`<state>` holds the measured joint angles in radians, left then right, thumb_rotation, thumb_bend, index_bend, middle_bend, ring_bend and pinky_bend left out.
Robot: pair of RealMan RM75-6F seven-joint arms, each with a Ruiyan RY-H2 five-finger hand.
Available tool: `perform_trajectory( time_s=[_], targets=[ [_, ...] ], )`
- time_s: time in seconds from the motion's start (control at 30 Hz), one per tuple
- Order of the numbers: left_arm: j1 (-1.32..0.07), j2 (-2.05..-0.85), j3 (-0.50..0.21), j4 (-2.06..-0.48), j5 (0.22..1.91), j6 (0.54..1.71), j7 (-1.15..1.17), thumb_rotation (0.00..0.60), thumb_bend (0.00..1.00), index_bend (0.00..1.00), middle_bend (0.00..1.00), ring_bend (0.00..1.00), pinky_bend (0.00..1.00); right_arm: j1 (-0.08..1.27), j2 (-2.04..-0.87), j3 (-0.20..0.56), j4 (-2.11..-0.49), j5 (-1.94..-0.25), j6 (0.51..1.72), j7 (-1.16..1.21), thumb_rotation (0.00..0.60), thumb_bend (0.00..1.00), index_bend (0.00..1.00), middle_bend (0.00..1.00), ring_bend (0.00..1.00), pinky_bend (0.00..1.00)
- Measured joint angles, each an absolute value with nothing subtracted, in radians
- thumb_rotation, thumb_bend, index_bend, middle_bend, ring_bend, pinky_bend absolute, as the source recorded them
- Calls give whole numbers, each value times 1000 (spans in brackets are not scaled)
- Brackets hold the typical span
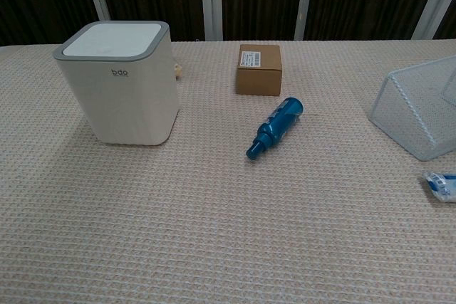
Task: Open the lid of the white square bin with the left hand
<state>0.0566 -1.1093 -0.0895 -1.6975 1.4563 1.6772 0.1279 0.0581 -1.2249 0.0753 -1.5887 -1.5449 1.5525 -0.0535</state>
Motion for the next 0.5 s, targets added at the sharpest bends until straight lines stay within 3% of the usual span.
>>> perform_trajectory(
  time_s=[0.5],
  targets=[
    [65,-1108,-79,-1700,1475,1688,131,600,234,206,177,62,158,56,-1225,77,-1586,-1543,1558,-39,600,142,153,0,40,11]
  ],
)
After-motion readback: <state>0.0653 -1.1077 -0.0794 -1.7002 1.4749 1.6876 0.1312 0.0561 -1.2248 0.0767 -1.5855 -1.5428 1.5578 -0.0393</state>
